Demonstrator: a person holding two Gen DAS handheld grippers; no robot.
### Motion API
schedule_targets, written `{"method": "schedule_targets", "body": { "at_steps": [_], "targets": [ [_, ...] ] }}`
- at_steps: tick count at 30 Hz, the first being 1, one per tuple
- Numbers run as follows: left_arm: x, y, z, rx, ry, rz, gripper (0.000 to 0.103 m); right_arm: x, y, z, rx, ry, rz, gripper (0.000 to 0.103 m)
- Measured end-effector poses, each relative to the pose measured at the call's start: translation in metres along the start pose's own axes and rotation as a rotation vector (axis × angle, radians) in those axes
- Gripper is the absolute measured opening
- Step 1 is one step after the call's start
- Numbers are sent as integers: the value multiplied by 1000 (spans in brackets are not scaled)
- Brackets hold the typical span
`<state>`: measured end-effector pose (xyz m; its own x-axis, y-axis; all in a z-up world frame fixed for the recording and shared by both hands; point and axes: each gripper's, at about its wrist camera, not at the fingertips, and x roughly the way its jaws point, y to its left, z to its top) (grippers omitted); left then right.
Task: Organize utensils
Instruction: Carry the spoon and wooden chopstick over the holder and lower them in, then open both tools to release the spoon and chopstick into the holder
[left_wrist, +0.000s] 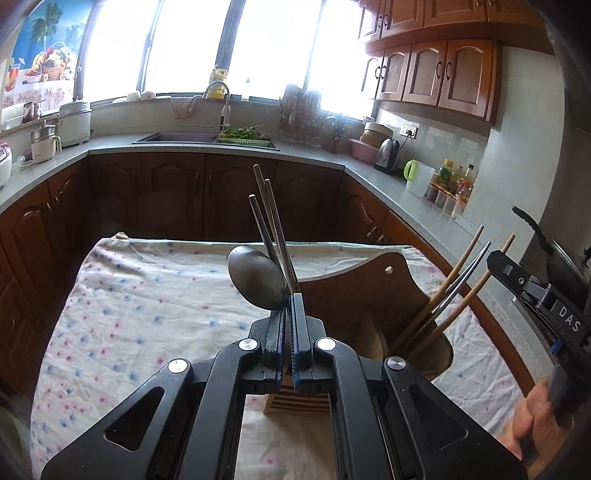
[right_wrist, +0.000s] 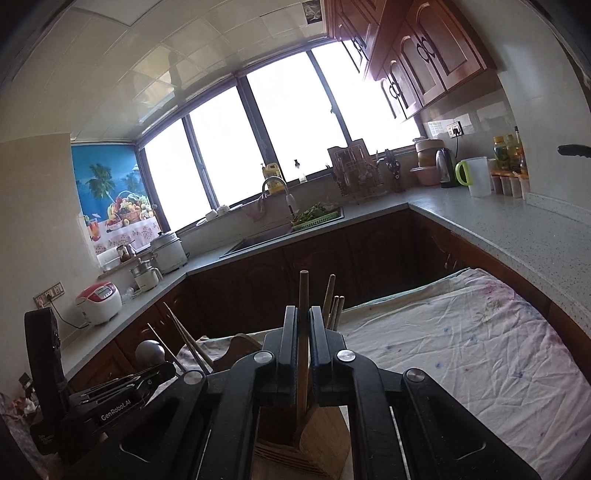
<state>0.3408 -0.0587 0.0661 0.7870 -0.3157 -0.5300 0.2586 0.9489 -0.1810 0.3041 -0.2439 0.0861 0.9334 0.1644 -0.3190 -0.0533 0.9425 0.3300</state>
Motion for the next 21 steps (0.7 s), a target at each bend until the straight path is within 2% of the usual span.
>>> {"method": "schedule_targets", "body": {
  "at_steps": [4, 12, 15, 16, 18, 19, 20, 21],
  "targets": [
    [10, -1, -5, 3, 39, -10, 3, 3, -8, 1, 16, 32, -5, 7],
    [11, -3, -4, 6, 48, -3, 3, 5, -11, 3, 22, 56, -2, 7],
    [11, -3, -3, 2, 57, 0, 3, 6, -11, 3, 26, 66, 4, 12],
    [10, -2, -3, -4, 61, 1, 8, 5, -12, 4, 33, 68, 9, 12],
    [7, 0, -3, -15, 61, 9, 27, 3, -15, 5, 47, 67, 11, 19],
    [3, 1, -4, -21, 54, 18, 44, 1, -16, 5, 55, 64, 16, 31],
    [-2, 2, -5, -25, 42, 19, 51, -2, -18, 5, 64, 59, 23, 44],
    [-6, 2, -6, -27, 35, 20, 53, -5, -19, 6, 70, 53, 30, 49]
  ]
}}
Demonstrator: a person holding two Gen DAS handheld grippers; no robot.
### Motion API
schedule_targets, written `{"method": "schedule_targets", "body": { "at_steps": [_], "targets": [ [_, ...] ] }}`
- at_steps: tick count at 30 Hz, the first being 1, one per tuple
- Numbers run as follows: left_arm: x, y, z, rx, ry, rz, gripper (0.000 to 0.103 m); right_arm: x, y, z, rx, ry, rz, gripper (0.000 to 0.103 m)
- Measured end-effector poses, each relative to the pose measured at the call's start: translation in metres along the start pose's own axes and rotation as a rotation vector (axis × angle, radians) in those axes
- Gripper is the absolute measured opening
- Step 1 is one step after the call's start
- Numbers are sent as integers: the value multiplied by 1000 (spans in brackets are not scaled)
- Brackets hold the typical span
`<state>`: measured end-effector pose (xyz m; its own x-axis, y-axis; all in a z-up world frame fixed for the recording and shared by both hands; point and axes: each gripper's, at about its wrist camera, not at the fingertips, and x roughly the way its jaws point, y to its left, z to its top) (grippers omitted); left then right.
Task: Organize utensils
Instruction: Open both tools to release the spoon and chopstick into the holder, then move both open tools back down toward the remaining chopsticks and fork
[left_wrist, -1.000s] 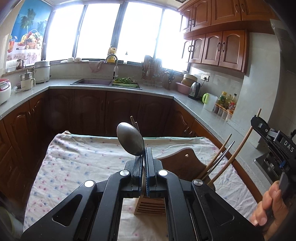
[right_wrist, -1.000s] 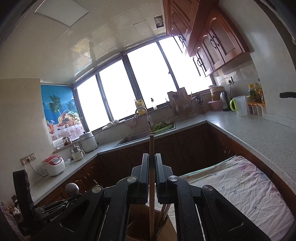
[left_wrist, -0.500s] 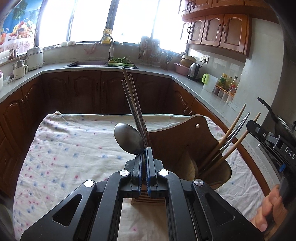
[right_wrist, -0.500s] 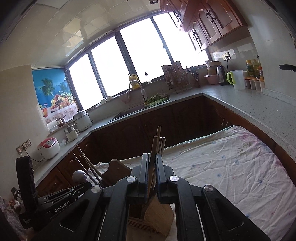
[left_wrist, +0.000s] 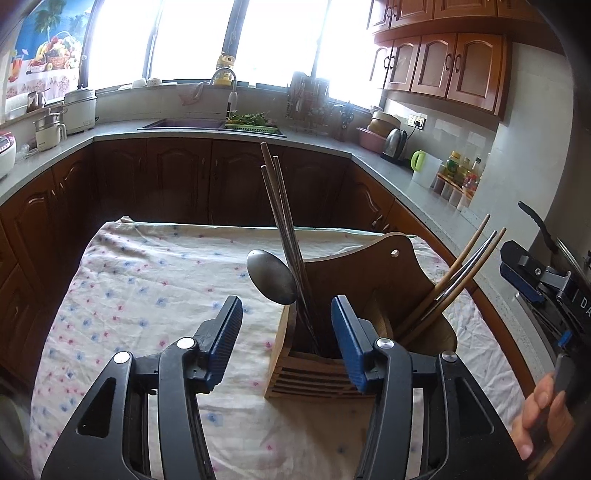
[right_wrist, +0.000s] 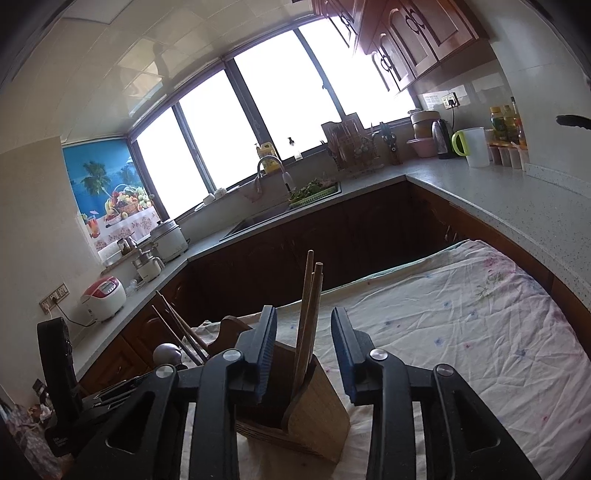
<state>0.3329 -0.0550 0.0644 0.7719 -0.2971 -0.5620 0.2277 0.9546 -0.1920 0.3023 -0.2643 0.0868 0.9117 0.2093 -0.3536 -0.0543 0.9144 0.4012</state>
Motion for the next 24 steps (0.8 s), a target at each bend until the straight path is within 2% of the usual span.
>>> {"method": "schedule_targets", "body": {
  "at_steps": [3, 5, 7, 11, 15, 24],
  "targets": [
    [-13, 0, -4, -5, -1, 0, 69, -12, 0, 1, 9, -16, 9, 66],
    [-24, -1, -8, -3, -13, 5, 77, -22, -1, 0, 20, -26, 25, 90],
    [-34, -1, -13, 2, -23, 19, 83, -32, 0, -2, 21, -34, 30, 97],
    [-55, -1, -25, -4, -37, 23, 88, -52, 3, -8, 11, -30, 30, 101],
    [-70, -2, -40, 2, -35, 28, 89, -71, 1, -21, 7, -9, 31, 101],
    [-79, -10, -78, 5, 45, 17, 90, -103, -18, -58, 28, 67, -26, 101]
  ]
}}
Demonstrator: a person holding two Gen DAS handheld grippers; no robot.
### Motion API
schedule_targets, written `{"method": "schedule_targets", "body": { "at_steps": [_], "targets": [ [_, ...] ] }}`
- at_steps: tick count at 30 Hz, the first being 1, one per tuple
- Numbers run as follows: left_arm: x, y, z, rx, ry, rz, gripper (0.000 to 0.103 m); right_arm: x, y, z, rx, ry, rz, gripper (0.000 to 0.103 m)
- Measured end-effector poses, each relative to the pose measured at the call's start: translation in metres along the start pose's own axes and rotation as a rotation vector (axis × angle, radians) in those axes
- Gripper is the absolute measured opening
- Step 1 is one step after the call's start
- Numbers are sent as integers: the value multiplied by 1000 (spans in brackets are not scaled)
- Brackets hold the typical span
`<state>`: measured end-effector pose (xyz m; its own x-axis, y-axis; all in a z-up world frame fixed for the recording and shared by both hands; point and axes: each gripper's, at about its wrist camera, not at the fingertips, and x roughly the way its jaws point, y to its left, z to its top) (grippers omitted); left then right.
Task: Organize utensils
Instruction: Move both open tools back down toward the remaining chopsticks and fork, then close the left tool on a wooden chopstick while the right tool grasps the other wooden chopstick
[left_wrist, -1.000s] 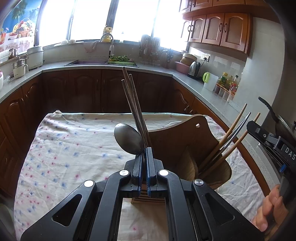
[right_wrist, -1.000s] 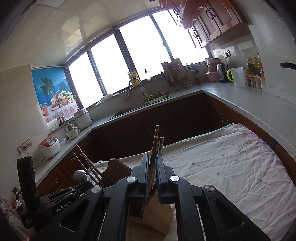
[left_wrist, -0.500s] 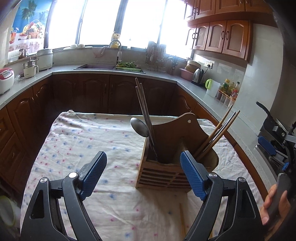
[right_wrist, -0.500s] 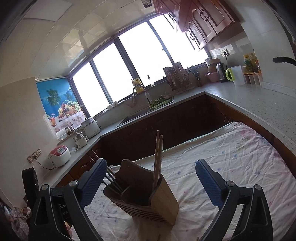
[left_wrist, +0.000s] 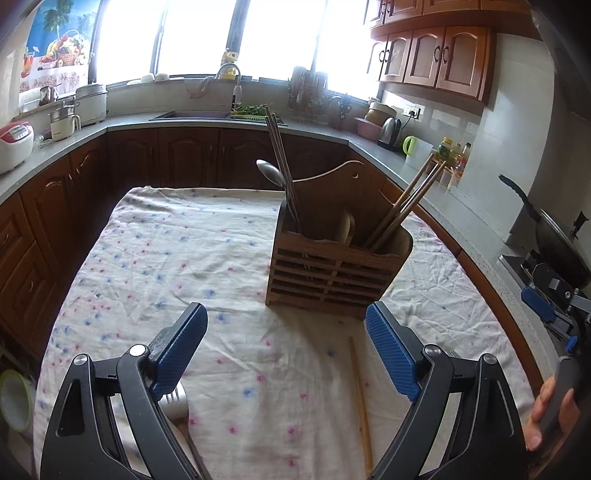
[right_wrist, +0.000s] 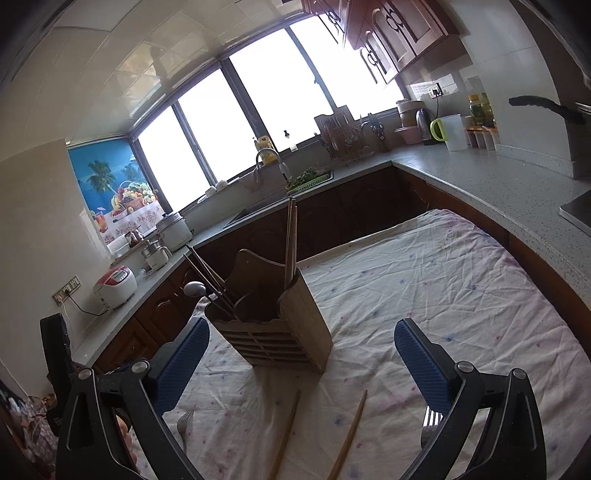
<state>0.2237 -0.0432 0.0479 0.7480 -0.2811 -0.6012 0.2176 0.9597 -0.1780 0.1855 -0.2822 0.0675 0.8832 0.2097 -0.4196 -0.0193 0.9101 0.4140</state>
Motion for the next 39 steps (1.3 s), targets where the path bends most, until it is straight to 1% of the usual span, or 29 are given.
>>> {"method": "schedule_targets", "body": {
  "at_steps": [8, 13, 16, 18, 20, 21, 22, 23, 24, 26, 28, 30, 34, 39],
  "targets": [
    [7, -11, -26, 11, 77, -11, 90, -2, -12, -31, -7, 91, -64, 101],
    [15, -14, -34, 13, 117, -18, 90, 4, -18, -45, -13, 130, -88, 101],
    [19, -20, -35, 30, 132, -27, 90, 10, -21, -49, -15, 150, -97, 99],
    [23, -26, -35, 44, 142, -33, 90, 16, -23, -51, -17, 168, -103, 92],
    [29, -32, -34, 59, 158, -40, 90, 24, -26, -52, -10, 197, -107, 78],
    [32, -35, -35, 66, 164, -44, 89, 29, -27, -54, -7, 214, -108, 74],
    [36, -38, -35, 74, 169, -48, 89, 34, -29, -55, -2, 229, -109, 66],
    [39, -41, -35, 84, 174, -55, 84, 38, -31, -56, 0, 244, -109, 59],
    [43, -45, -36, 95, 183, -65, 81, 44, -32, -58, 2, 260, -108, 55],
    [54, -51, -37, 116, 211, -81, 65, 53, -34, -61, 7, 290, -106, 45],
    [65, -57, -40, 129, 239, -95, 57, 62, -36, -65, 6, 317, -104, 39],
    [76, -61, -42, 131, 267, -110, 52, 71, -38, -68, 2, 341, -105, 37],
    [94, -65, -45, 131, 311, -129, 46, 85, -42, -74, 3, 375, -112, 34],
    [112, -67, -45, 139, 341, -129, 45, 97, -44, -77, -6, 399, -127, 33]
  ]
}}
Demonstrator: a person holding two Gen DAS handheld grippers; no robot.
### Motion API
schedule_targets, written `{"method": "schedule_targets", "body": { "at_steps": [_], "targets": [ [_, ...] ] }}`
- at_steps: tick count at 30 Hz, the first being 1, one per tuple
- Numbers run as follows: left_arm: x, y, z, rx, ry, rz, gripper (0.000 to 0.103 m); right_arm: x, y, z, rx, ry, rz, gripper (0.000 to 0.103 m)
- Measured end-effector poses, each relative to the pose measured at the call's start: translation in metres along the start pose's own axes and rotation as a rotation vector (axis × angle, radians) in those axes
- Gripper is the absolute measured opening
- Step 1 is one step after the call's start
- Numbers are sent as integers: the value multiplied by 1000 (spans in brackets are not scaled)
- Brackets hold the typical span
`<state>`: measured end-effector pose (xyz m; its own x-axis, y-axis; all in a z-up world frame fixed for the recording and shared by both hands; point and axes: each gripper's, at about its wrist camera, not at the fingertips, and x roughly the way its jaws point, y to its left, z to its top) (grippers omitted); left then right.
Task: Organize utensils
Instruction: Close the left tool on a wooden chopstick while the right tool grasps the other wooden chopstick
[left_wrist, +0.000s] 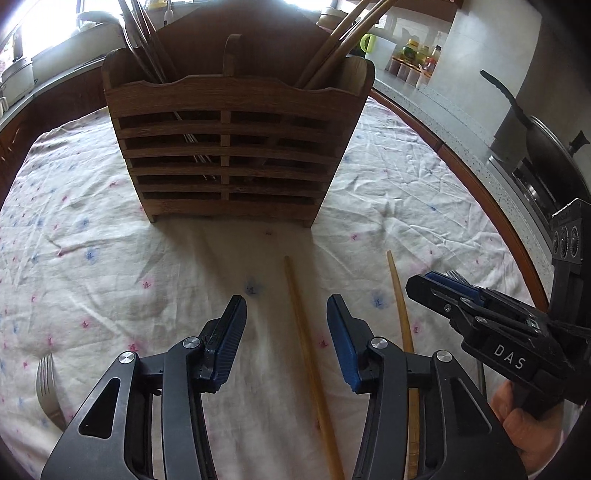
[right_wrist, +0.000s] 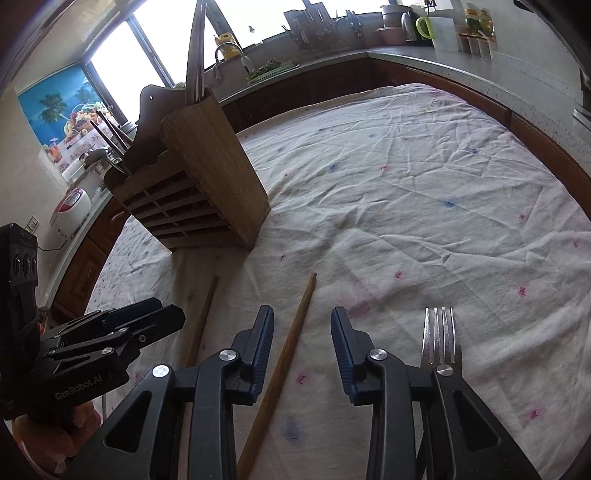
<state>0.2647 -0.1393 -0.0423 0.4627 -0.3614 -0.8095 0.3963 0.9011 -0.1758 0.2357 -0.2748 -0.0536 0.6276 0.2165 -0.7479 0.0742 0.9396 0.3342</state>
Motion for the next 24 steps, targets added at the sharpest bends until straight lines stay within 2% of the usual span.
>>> {"method": "schedule_targets", "body": {
  "at_steps": [4, 8, 13, 17, 19, 20, 24],
  "targets": [
    [11, 3, 3, -5, 20, -4, 43, 9, 1, 3, -12, 15, -12, 31],
    [22, 4, 3, 7, 47, -4, 32, 17, 5, 8, -35, 26, -29, 26],
    [26, -6, 5, 77, 45, 40, 32, 28, 18, 13, -130, 37, -96, 22],
    [29, -21, 1, 167, 33, 106, 31, 31, 30, 7, -235, 39, -162, 21],
    [29, -23, 1, 183, 30, 97, 22, 30, 27, 6, -226, 37, -156, 17],
    [29, -23, 1, 185, 31, 97, 12, 29, 25, 6, -216, 37, -149, 13],
    [27, -20, 1, 176, 33, 86, 6, 25, 18, 7, -166, 42, -104, 7]
  ]
}}
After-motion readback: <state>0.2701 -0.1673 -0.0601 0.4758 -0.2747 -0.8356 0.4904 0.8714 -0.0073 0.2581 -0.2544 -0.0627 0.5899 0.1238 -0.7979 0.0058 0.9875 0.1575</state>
